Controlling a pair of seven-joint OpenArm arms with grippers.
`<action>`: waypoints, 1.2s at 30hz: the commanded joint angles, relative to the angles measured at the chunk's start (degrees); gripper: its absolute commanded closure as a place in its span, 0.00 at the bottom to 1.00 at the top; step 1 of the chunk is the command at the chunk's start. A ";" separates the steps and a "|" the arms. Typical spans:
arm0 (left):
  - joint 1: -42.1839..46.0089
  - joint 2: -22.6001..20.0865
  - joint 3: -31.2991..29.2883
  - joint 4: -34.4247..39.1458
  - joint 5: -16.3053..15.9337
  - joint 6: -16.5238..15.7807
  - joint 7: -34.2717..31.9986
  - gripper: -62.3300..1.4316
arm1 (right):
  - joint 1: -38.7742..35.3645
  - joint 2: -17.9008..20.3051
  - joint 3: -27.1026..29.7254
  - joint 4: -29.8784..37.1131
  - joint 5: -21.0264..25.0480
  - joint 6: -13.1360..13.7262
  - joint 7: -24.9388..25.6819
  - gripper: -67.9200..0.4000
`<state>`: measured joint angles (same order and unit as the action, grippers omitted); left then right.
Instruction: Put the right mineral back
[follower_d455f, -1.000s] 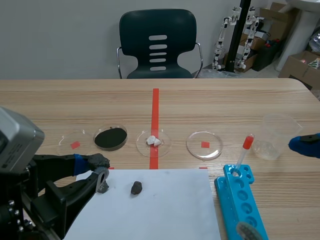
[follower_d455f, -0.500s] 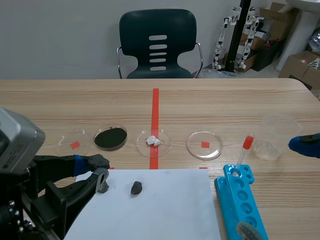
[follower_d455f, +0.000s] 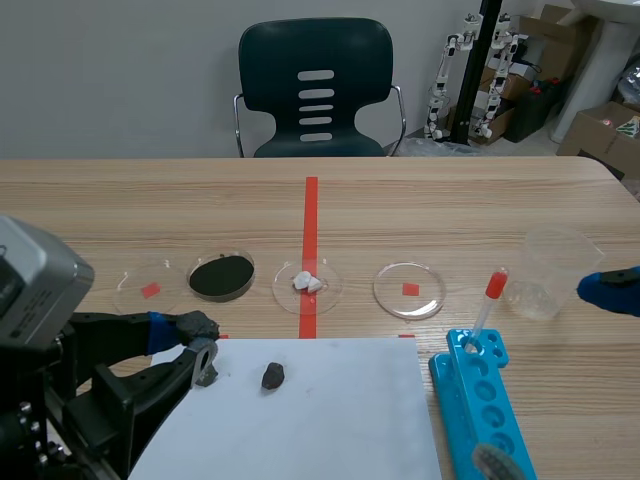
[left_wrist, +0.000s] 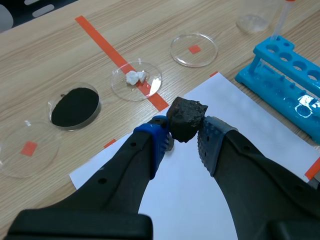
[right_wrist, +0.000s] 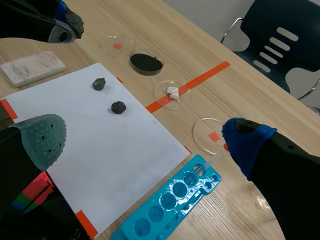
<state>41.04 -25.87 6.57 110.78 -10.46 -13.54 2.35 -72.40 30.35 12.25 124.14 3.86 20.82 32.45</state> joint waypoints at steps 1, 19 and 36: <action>-0.28 0.26 0.22 0.87 -0.42 0.28 -0.81 0.84 | 0.17 0.59 0.04 0.42 0.57 0.04 0.66 0.00; -15.47 0.26 11.58 -9.03 -0.39 0.24 -0.81 0.84 | 0.17 0.59 0.04 0.42 0.57 0.04 0.66 0.00; -36.37 5.62 30.82 -24.55 -0.48 0.22 0.57 0.84 | 0.20 0.59 0.04 0.42 0.57 0.04 0.66 0.00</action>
<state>5.06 -21.32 37.69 85.30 -10.48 -13.34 3.16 -72.40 30.35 12.25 124.14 3.84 20.82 32.45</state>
